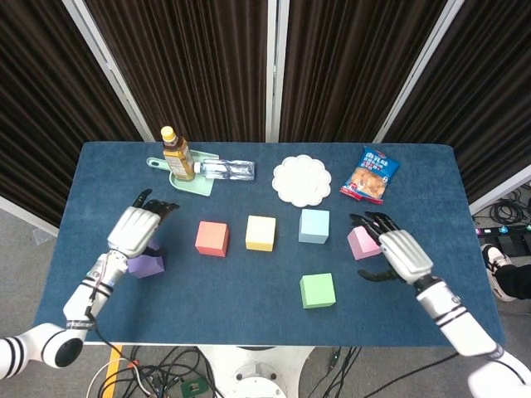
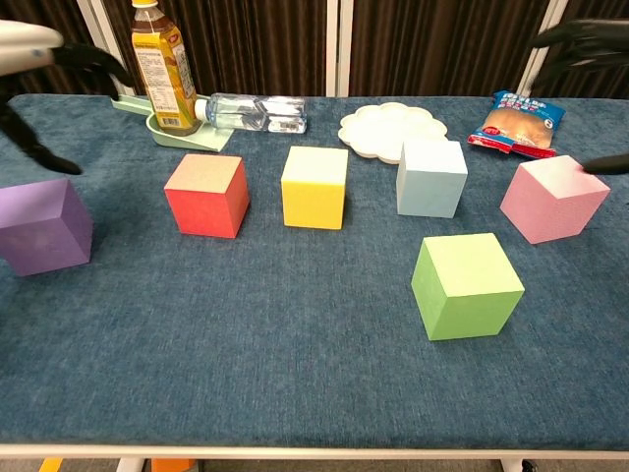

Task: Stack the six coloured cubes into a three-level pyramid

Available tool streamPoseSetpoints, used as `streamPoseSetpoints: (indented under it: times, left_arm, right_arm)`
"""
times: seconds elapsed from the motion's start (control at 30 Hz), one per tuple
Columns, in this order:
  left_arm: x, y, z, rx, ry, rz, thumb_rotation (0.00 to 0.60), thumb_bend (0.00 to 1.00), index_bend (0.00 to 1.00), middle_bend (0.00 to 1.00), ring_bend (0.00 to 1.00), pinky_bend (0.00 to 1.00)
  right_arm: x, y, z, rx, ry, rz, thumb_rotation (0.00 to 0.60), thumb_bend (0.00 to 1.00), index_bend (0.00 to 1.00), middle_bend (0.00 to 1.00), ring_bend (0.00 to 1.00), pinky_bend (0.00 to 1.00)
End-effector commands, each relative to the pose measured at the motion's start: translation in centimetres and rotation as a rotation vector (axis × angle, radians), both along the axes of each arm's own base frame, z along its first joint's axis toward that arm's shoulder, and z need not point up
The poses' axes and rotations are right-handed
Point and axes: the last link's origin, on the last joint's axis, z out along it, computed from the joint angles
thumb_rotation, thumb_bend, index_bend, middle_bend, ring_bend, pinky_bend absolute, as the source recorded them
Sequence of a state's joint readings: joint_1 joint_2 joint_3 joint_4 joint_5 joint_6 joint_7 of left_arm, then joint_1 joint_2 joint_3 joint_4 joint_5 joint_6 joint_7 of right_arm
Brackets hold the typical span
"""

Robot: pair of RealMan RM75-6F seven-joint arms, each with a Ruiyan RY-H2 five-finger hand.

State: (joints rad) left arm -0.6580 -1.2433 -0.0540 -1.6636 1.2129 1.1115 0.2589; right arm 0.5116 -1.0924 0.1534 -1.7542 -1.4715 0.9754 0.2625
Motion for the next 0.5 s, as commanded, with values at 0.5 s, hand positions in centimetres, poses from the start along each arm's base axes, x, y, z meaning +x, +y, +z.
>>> streamPoseSetpoints:
  times: [0.5]
  left_arm:
    - [-1.6,-2.8,2.2,0.020,-0.035,0.007,0.600,0.00,0.18,0.22,0.20,0.05]
  right_arm:
    - [11.2,-7.4,-11.6,0.160,0.041,0.015,0.600,0.02,0.00,0.14,0.00,0.00]
